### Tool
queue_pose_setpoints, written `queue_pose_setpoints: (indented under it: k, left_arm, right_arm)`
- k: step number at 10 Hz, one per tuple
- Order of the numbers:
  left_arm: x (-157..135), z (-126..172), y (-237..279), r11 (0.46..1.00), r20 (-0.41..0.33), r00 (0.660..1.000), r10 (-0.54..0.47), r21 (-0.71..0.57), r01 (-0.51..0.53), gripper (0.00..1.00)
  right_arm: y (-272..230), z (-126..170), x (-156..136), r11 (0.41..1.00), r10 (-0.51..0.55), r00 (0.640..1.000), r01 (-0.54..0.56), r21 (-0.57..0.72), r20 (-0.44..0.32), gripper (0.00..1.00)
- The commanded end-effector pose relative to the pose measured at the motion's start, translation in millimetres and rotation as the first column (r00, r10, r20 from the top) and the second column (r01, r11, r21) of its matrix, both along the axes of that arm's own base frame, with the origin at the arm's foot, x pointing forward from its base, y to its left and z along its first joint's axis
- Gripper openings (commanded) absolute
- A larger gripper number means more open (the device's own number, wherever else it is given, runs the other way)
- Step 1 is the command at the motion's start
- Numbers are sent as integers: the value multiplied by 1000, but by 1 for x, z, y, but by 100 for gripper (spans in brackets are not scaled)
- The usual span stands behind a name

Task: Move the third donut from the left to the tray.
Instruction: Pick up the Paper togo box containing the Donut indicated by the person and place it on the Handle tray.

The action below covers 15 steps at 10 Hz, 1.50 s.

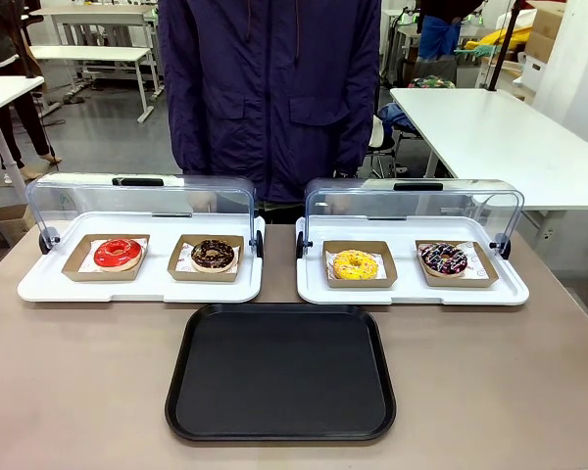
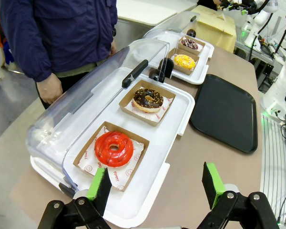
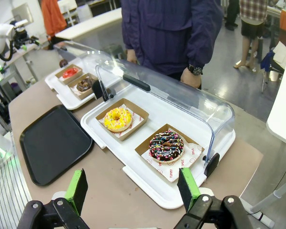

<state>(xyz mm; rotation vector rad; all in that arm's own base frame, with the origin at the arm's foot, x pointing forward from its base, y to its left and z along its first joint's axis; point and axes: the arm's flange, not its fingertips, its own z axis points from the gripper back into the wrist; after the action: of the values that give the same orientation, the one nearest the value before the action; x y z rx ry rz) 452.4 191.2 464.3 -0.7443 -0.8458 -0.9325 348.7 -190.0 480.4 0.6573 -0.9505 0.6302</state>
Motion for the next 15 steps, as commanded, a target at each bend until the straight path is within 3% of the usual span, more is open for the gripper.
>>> queue_pose_setpoints:
  k: [1, 15]
  left_arm:
    - [0, 2, 2, 1000, 10, 1000, -11, -8, 11, 100]
    - [0, 2, 2, 1000, 10, 1000, -11, -8, 11, 100]
  right_arm:
    - [0, 1, 2, 1000, 0, 1000, 0, 9, 15, 100]
    - [0, 1, 2, 1000, 0, 1000, 0, 9, 15, 100]
